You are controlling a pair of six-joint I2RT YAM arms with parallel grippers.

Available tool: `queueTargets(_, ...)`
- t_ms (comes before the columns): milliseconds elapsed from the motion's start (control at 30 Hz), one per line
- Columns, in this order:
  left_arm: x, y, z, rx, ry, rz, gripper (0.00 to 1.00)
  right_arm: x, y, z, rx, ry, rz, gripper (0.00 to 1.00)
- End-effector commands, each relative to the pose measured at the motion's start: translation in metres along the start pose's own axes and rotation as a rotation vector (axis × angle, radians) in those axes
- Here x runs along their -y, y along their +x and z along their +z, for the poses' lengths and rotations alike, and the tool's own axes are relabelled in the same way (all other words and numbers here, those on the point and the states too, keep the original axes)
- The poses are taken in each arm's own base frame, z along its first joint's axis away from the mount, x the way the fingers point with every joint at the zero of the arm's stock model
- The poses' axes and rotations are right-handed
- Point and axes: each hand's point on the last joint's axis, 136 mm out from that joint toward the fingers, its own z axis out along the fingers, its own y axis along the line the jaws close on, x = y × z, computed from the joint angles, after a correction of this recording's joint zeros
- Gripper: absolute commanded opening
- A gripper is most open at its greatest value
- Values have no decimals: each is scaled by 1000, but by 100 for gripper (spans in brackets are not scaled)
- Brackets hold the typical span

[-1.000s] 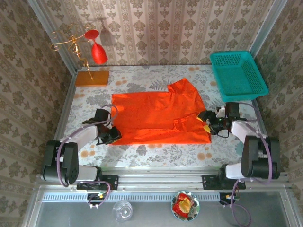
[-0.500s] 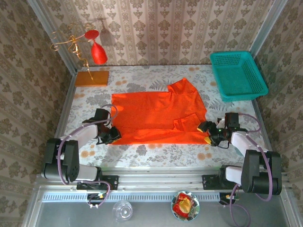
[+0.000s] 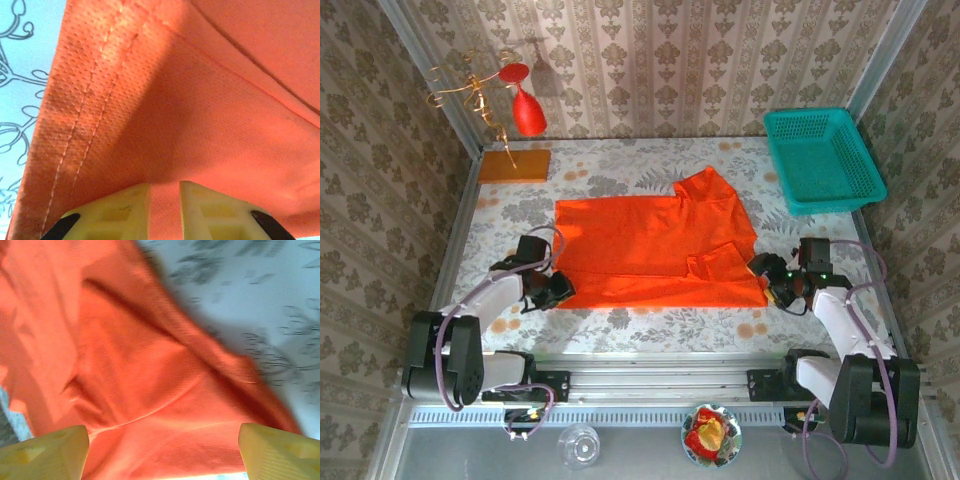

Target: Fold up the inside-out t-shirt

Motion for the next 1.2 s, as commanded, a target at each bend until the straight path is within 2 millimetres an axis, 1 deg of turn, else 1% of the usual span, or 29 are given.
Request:
queueTargets(0,19,-20,-17,48,28,24,23,-37,3,0,-48,-77,-91,80)
queueTargets(67,28,-30,-19,55,37,44,23,-51,3,9,-89,-94,-122,80)
queueTargets(133,34,-40,-17,52,35,60,23,-57,0,20,-117,-98,-138,79)
queueTargets(267,37,-52,-6,35,16,71,21,-62,-7,48,-181,-96,-130,79)
queueTargets(367,33,-57,5,27,-5,71,20,-56,-10,65,-212,-72,-114,78)
queueTargets(400,30,-57,8,21,-17,69,20,-51,-10,69,-214,-53,-105,78)
queueTargets(467,21,-55,14,3,-45,58,19,-34,-9,74,-213,15,-74,78)
queueTargets(600,5,-41,18,-14,-85,28,19,-8,1,72,-207,97,-31,79)
queueTargets(733,-13,-21,19,-31,-109,-9,20,6,20,64,-223,106,-8,79)
queueTargets(833,-24,-6,17,-36,-125,-32,20,15,34,56,-240,123,-10,79)
queueTargets(933,-29,5,15,-41,-125,-43,20,22,46,45,-238,139,-29,80)
queueTargets(1067,-37,15,10,-33,-139,-67,20,29,54,36,-215,146,-30,79)
queueTargets(1167,-42,21,6,-19,-146,-78,21,35,59,32,-210,158,-34,80)
